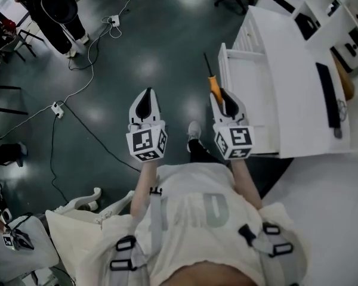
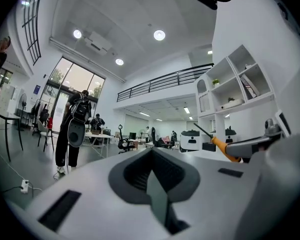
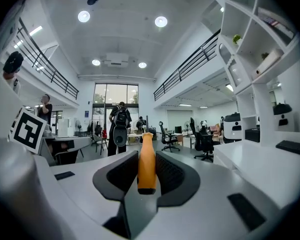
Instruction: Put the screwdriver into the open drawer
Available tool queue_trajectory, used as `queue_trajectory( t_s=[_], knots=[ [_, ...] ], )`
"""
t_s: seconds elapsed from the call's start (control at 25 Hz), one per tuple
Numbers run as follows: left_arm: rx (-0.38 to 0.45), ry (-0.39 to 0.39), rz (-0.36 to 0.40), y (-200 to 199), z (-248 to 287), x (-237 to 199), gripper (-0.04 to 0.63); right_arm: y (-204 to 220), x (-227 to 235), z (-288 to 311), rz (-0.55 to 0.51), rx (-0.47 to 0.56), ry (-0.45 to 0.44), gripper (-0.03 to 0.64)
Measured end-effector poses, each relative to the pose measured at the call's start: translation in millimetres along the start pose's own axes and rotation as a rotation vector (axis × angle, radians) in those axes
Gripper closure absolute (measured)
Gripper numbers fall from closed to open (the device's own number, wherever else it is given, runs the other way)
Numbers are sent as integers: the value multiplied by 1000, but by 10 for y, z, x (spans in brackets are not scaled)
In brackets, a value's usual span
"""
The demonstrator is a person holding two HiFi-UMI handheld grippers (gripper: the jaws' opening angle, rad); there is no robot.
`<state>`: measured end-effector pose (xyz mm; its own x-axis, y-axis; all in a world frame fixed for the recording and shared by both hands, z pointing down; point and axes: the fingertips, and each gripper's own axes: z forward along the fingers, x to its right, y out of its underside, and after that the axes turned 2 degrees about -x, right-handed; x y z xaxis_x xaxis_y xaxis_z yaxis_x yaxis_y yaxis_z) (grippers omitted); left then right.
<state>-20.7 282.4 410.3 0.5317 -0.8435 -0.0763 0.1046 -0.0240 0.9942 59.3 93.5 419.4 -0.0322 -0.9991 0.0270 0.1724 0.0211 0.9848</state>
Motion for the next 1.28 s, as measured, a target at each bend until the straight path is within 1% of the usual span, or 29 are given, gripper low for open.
queue_trajectory(
  t_s=[0.08, 0.2, 0.32, 0.48, 0.68, 0.84, 1.04, 1.2, 1.28],
  knots=[
    [13, -14, 6, -118, 163, -30, 591, -99, 80, 205, 7, 2, -15, 509],
    [27, -47, -7, -219, 408, -157, 591, -251, 144, 524, 1, 20, -49, 509],
    [27, -64, -12, -292, 719, -218, 591, -359, 305, 857, 8, 18, -53, 509],
    [32, -61, 0, -357, 1213, -237, 591, -436, 574, 1277, 22, 23, -46, 509],
    [17, -57, -5, -397, 1862, -226, 591, -528, 900, 1667, 58, 22, -42, 509],
    [40, -52, -23, -570, 2305, -216, 591, -659, 1134, 1982, 62, 33, -42, 509],
    [53, -44, -47, -745, 2617, -377, 591, -754, 1166, 2340, 64, 16, -31, 509],
    [62, -23, -49, -772, 2862, -467, 591, -827, 1156, 2608, 51, 33, -35, 509],
    [58, -19, -55, -752, 2967, -533, 591, -813, 1143, 2738, 61, 29, -28, 509]
  ],
)
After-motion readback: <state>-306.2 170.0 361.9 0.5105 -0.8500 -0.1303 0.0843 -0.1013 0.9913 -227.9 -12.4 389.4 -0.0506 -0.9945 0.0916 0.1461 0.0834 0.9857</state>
